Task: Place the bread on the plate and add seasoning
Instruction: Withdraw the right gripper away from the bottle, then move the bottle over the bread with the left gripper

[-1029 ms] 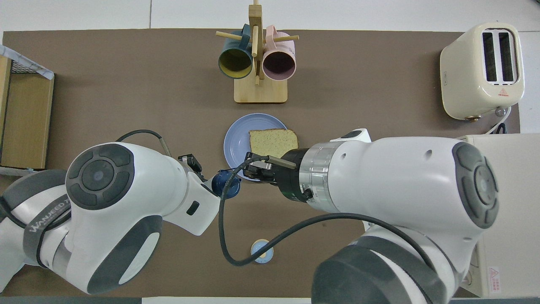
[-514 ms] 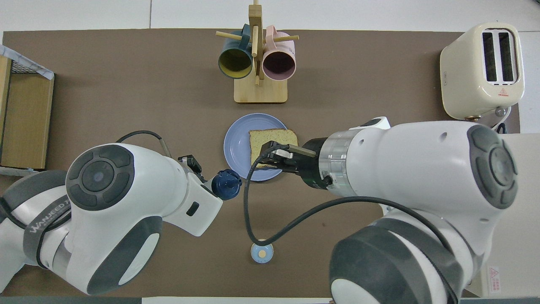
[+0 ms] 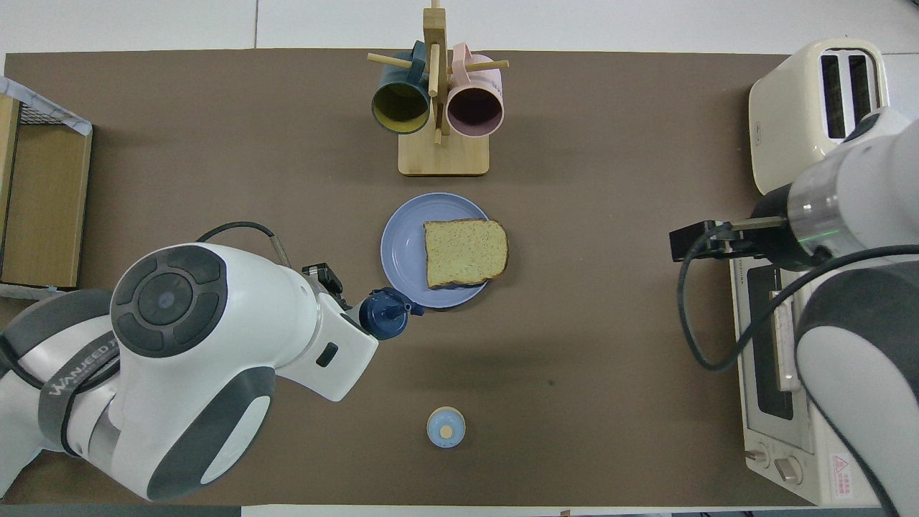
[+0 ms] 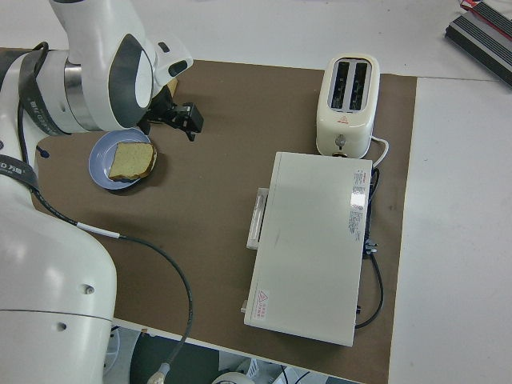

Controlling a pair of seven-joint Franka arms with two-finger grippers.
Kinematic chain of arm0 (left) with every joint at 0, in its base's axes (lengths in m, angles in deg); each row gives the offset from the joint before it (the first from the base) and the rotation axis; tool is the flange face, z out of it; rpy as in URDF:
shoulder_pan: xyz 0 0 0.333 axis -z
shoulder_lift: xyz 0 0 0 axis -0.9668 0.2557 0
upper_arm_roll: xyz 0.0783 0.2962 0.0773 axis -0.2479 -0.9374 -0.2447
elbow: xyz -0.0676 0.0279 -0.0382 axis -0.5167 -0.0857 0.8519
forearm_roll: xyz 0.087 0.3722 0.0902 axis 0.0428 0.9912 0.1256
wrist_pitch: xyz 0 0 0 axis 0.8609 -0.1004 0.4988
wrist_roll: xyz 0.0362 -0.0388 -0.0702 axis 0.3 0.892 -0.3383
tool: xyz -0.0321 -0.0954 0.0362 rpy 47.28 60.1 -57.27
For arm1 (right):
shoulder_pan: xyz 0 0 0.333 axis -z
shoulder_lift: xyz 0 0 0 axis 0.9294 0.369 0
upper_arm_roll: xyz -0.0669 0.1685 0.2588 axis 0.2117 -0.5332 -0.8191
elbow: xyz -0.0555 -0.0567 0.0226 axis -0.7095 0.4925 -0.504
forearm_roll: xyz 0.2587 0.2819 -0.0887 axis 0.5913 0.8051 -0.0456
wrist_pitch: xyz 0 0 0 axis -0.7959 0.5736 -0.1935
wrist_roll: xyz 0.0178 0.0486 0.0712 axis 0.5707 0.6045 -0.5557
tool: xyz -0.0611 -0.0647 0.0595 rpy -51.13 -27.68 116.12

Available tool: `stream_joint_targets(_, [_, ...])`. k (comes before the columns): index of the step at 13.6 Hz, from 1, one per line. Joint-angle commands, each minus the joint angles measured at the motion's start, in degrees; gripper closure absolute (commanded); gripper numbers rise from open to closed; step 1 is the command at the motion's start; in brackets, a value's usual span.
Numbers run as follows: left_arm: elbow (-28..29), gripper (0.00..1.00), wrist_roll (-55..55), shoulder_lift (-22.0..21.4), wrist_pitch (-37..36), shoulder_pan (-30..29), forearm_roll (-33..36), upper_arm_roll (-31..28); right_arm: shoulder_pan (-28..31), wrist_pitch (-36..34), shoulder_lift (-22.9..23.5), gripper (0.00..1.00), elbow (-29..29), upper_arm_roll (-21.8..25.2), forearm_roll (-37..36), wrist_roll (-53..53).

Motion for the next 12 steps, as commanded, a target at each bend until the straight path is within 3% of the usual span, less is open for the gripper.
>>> stream_joint_targets(1, [1.20,1.00,0.52,-1.25,0.84,0.13,0.40,-0.32,3.88,-4.35,3.11,0.00,5.80,0.64,-4.12,5.58])
stream_joint_targets(3, [0.59,1.00,1.31,-0.38,3.12,-0.40,1.01,-0.49,4.85,-5.14,5.57,0.00,7.57,1.18,-4.74,7.07])
stream_joint_targets(7, [-4.59,1.00,1.66,5.94,2.78,-0.84,4.09,-0.58,8.28,-5.33,7.60,0.00,9.42,0.31,-6.94,11.83])
stream_joint_targets(12, [-11.18,1.00,6.14,16.22,1.81,-0.67,11.89,-0.67,9.25,-4.63,9.00,0.00,9.86,0.22,-7.12,13.06])
